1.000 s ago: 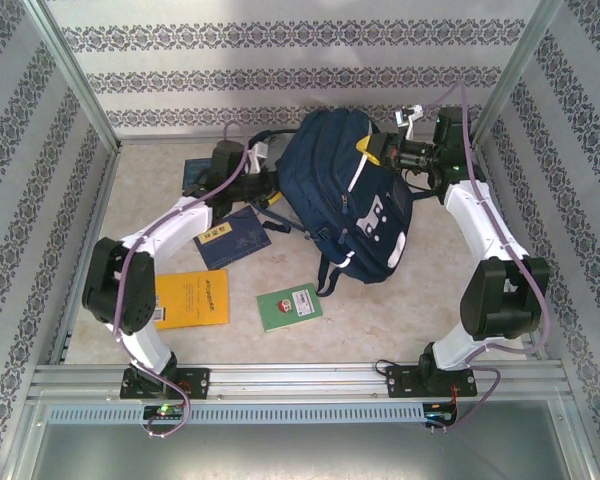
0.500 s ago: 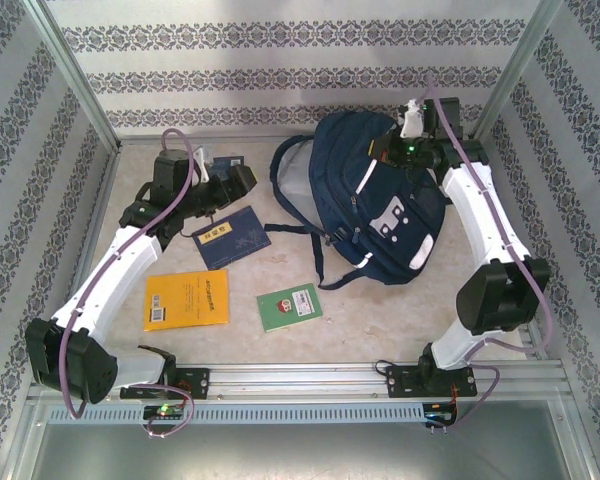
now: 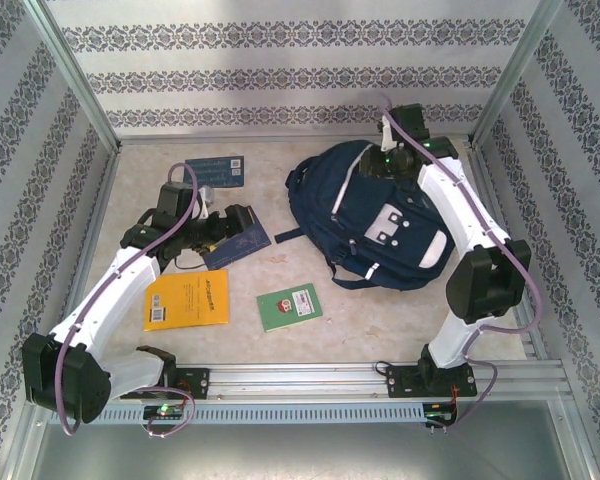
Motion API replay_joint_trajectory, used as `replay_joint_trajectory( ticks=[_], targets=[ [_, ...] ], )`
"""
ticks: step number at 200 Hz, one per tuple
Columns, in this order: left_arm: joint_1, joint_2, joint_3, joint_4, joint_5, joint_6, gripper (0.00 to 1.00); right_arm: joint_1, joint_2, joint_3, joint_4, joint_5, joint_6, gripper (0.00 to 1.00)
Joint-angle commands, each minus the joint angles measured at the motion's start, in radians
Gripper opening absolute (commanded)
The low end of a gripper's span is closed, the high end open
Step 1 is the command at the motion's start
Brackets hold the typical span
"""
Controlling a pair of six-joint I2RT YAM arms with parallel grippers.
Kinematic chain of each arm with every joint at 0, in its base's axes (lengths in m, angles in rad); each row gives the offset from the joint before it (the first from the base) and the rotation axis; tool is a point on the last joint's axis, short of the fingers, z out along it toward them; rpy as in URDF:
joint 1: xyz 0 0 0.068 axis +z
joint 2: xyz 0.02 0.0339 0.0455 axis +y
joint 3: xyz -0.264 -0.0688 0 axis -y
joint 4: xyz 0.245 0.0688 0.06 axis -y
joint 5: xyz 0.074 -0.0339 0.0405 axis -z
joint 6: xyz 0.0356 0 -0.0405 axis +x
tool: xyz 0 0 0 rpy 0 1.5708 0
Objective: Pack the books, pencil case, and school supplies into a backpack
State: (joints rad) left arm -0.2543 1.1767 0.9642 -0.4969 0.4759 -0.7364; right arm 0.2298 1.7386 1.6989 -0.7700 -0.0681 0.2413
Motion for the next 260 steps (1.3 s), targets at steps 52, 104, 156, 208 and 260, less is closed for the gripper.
replay_joint_trajectory(
  ticks=[52, 104, 156, 208, 260],
  targets=[
    [-0.085, -0.093, -0.148, -0.061, 0.045, -0.026, 0.96, 0.191, -0.307, -0.385, 0.163, -0.115, 0.151, 0.47],
    [-0.182, -0.051, -0.316, 0.061, 0.102, -0.057, 0.95, 0.364, -0.387, -0.862, 0.381, -0.449, 0.331, 0.46],
    [-0.238, 0.094, -0.36, 0.172, 0.135, -0.053, 0.93, 0.422, -0.299, -1.005, 0.518, -0.52, 0.364, 0.47],
    [-0.242, 0.165, -0.36, 0.21, 0.141, -0.044, 0.91, 0.416, -0.167, -0.993, 0.613, -0.536, 0.371, 0.47],
    [-0.248, 0.213, -0.356, 0.229, 0.142, -0.042, 0.89, 0.4, -0.18, -1.003, 0.586, -0.486, 0.347, 0.47]
  ],
)
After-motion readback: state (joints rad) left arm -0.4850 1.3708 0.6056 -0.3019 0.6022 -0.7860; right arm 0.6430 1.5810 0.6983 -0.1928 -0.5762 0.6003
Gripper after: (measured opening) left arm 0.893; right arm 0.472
